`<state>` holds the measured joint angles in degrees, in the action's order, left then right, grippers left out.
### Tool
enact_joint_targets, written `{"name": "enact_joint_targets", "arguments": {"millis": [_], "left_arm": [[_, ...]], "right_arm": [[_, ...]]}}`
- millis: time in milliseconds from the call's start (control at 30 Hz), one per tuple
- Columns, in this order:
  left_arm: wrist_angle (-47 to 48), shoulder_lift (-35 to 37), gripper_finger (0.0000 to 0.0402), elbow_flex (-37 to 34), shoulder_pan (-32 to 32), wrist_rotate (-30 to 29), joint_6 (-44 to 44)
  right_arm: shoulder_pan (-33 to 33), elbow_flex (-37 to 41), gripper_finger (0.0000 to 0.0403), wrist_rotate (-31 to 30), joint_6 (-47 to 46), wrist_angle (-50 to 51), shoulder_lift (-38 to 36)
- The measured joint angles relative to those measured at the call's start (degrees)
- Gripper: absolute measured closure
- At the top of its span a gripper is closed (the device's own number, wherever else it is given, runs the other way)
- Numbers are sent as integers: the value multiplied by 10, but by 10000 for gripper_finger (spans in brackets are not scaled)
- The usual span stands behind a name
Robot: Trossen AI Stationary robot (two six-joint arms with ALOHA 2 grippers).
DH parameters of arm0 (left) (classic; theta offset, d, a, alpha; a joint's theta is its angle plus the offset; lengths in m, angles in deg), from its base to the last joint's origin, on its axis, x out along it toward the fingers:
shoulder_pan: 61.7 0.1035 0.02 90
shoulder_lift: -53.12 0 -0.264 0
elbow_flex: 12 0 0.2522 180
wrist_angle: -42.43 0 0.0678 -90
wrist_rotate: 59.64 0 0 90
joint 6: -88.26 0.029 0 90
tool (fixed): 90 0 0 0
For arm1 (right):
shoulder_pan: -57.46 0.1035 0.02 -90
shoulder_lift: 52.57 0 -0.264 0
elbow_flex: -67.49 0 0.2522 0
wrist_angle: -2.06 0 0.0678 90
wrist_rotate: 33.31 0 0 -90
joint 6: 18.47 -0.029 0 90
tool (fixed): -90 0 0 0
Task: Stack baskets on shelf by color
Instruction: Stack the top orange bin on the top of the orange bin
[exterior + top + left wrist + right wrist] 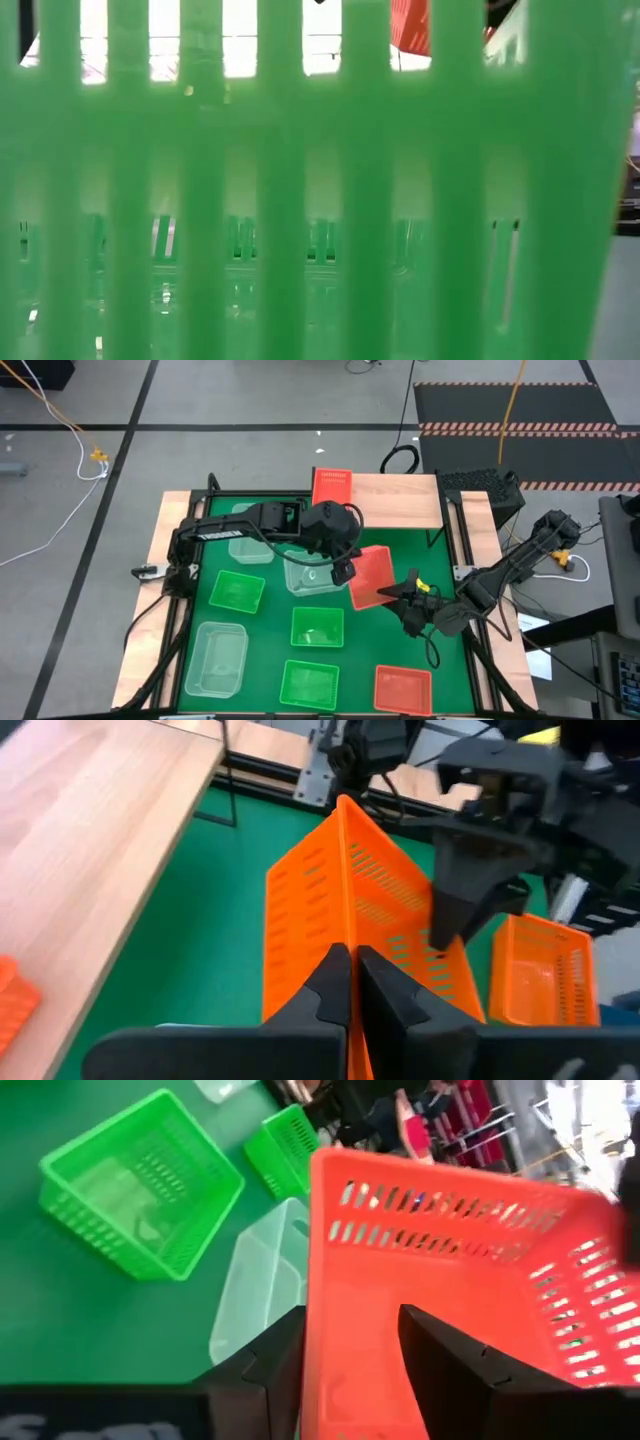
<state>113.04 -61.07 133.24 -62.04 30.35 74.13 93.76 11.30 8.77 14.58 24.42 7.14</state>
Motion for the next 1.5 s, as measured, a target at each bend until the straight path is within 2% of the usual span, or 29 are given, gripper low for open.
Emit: {"name": "enact_joint_targets", "arguments": {"millis": [167, 300, 500, 667, 767, 933, 1033, 1133, 1233, 1333, 1500], "left_arm": [[-10, 0, 397, 0, 2, 7, -16], [-40, 0, 393, 0, 8, 16, -40], [-47, 0, 391, 0, 11, 19, -15], [-39, 28, 332, 1, -8, 13, 104], [-52, 49, 280, 1, -32, -47, 175], [-72, 66, 190, 1, -78, -193, 242], [-83, 63, 155, 1, -100, -191, 257], [-113, 26, 144, 3, -119, -145, 269], [-114, -24, 143, 0, -126, -146, 263], [-96, -50, 144, -1, -111, -151, 234], [-61, -68, 175, 1, -89, -149, 209]], "right_arm": [[-16, 0, 331, 48, -9, 11, 0], [-27, 0, 391, 44, -9, 13, 0], [-29, 0, 395, 45, -11, 4, -7], [-28, -9, 398, 65, -66, 5, -39], [-28, -12, 399, 68, -87, 13, -59], [-31, -12, 401, 56, -94, 16, -68], [-30, -12, 402, 58, -98, 14, -67], [-30, -12, 402, 53, -94, -7, -67], [-32, -12, 402, 27, -77, -27, -57], [-38, -12, 402, 27, -65, -37, -42], [-47, -18, 402, 29, -47, -40, -21]]}}
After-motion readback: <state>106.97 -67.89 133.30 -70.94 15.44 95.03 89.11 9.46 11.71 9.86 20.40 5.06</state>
